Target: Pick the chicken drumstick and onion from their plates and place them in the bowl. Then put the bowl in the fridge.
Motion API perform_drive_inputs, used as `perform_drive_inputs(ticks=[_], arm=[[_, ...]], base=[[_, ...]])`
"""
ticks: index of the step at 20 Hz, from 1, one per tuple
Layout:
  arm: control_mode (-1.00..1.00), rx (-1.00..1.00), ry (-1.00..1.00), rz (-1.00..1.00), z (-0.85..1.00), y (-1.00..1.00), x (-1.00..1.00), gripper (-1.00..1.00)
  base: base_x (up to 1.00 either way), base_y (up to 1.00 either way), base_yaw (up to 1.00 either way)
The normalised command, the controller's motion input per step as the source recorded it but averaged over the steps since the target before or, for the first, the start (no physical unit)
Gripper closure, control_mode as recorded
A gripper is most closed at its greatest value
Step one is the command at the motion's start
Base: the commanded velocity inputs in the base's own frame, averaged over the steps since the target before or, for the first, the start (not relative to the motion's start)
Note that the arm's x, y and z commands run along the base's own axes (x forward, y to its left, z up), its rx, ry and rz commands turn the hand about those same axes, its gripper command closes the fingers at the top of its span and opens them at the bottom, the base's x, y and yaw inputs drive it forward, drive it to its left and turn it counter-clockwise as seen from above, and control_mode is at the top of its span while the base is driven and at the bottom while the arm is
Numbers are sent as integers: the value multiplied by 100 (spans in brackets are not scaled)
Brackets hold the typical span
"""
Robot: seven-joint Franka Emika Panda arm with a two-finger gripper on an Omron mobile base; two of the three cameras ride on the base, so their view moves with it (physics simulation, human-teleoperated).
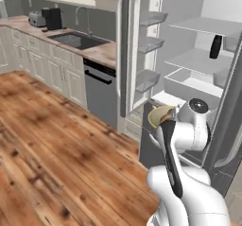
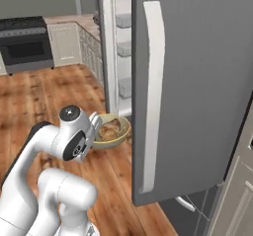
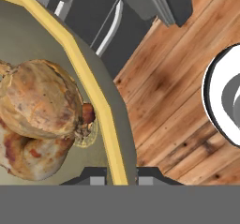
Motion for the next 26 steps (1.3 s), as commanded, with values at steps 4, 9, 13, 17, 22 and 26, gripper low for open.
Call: perform_drive_inputs(ticks=[4, 9, 13, 17, 22, 26], arm=[[100, 0, 0, 0, 0, 0, 0, 100], [100, 0, 0, 0, 0, 0, 0, 100], [100, 0, 0, 0, 0, 0, 0, 100], [100, 0, 0, 0, 0, 0, 0, 100], [100, 0, 0, 0, 0, 0, 0, 100], [100, 0, 0, 0, 0, 0, 0, 100]], base=[[39, 5, -49], [42, 30, -33], [46, 36, -32], [39, 34, -40], [24, 41, -34], [36, 40, -36]])
